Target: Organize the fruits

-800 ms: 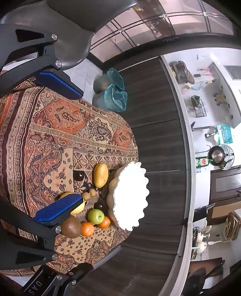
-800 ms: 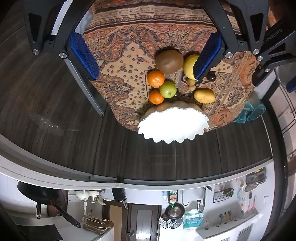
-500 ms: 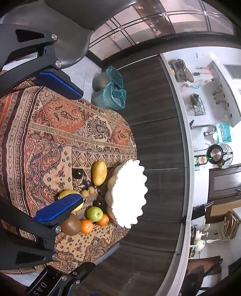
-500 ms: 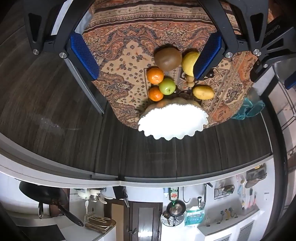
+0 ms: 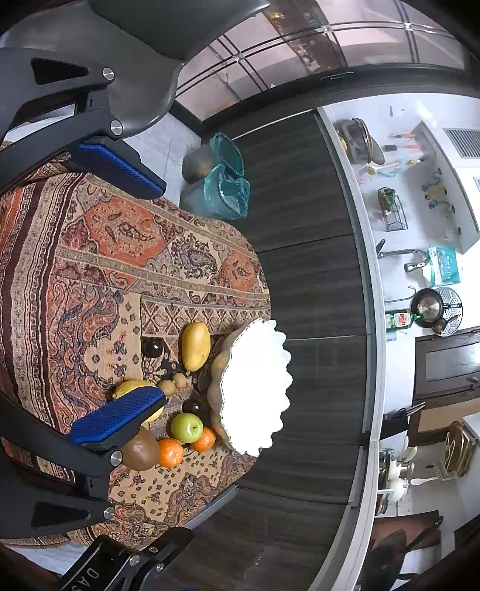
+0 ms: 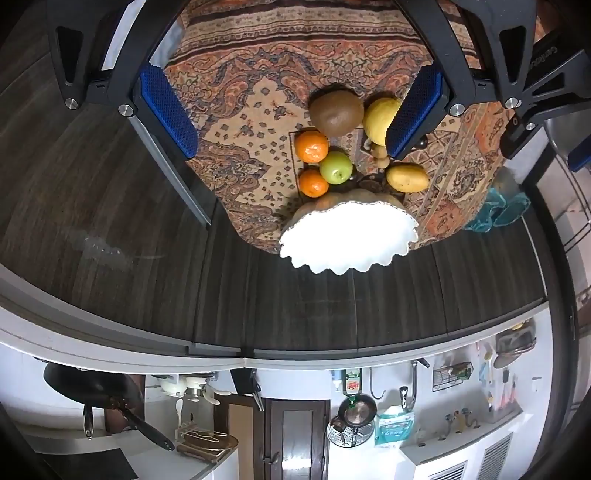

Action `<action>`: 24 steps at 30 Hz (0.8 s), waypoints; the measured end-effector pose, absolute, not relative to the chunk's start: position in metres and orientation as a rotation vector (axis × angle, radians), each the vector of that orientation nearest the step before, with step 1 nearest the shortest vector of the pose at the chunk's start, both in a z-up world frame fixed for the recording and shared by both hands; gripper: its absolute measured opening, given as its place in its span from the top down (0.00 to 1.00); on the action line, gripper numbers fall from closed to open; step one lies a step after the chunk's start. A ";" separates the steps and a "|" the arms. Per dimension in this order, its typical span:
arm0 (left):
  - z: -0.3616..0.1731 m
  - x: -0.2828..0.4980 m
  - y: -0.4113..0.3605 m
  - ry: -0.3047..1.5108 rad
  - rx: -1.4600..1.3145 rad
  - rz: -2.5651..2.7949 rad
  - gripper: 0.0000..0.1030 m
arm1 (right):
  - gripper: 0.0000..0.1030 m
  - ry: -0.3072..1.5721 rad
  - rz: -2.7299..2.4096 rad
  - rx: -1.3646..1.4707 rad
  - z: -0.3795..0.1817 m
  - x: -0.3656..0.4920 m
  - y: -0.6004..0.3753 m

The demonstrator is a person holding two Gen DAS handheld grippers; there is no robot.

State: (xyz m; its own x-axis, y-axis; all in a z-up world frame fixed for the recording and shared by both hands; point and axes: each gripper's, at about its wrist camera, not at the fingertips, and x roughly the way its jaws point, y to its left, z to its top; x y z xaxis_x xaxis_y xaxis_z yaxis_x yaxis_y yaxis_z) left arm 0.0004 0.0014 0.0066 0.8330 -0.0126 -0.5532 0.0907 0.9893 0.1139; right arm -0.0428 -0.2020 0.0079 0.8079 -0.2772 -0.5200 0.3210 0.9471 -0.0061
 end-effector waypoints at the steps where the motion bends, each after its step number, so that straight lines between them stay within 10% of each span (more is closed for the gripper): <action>1: 0.007 0.000 0.002 0.583 0.138 -0.056 0.00 | 0.00 0.544 -0.321 0.084 0.008 -0.043 -0.203; 24: 0.006 0.000 0.002 0.587 0.132 -0.057 0.00 | 0.00 0.541 -0.330 0.083 0.007 -0.041 -0.203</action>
State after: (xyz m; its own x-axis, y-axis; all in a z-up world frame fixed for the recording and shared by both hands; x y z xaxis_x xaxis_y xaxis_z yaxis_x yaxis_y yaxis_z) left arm 0.0001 0.0021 0.0060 0.8313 -0.0165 -0.5556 0.0916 0.9900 0.1076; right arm -0.0414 -0.2031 0.0071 0.8057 -0.2866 -0.5184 0.3298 0.9440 -0.0092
